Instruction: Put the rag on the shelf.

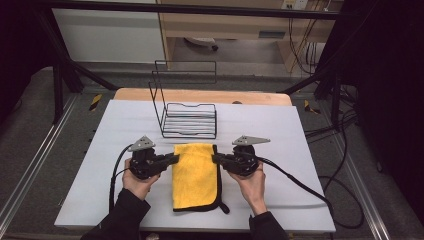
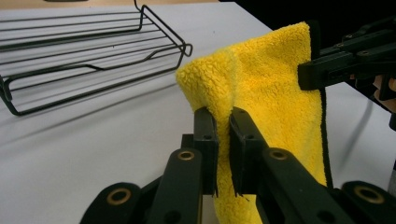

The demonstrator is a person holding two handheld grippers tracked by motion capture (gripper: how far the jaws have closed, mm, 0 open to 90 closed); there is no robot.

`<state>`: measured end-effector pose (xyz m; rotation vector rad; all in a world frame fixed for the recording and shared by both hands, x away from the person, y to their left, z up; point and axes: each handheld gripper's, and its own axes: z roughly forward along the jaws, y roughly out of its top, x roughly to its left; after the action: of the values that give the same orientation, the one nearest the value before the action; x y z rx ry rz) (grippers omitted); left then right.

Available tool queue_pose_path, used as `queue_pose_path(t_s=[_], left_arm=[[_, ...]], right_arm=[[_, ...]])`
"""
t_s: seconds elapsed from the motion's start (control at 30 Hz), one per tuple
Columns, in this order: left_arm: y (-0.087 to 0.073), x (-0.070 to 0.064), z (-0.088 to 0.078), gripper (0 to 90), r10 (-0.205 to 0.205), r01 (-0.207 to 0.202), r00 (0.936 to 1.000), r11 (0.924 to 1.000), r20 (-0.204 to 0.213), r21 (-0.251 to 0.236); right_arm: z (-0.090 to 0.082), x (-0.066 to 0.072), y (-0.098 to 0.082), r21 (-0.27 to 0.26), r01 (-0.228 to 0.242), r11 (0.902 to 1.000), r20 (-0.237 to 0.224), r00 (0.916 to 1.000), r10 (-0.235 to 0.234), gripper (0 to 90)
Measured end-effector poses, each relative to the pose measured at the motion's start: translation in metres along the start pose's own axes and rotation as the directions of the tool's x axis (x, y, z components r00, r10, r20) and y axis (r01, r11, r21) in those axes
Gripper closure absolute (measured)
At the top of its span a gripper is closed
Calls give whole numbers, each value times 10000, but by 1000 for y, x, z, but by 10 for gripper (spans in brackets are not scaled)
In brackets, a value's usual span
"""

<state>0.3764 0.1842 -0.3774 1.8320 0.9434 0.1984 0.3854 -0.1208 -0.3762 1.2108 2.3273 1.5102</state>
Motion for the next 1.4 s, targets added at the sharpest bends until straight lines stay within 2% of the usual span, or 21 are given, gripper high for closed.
queue_pose_path(t_s=[0.23, 0.57, 0.73, 1.17, 1.4], left_arm=[[10, -6, -9, 822, 379, -385, 9992, 9982, -133, -470], [25, -13, -20, 822, 752, -769, 9970, 9916, -198, -1044], [34, -17, -25, 823, 939, -964, 9952, 9877, -263, -1231], [53, -24, -33, 823, 1301, -1365, 9904, 9752, -476, -1743], [62, -24, -38, 823, 1399, -1499, 9883, 9655, -614, -2129]], right_arm=[[-11, 8, 9, -524, 447, 9976, 131, 9989, -441, 828], [-25, 16, 21, -1212, 992, 9877, 324, 9949, -960, 828], [-31, 20, 27, -1552, 1272, 9797, 449, 9916, -1216, 828], [-40, 24, 42, -2270, 1604, 9606, 721, 9864, -1477, 828], [-43, 27, 50, -2704, 1755, 9466, 783, 9840, -1600, 828]])
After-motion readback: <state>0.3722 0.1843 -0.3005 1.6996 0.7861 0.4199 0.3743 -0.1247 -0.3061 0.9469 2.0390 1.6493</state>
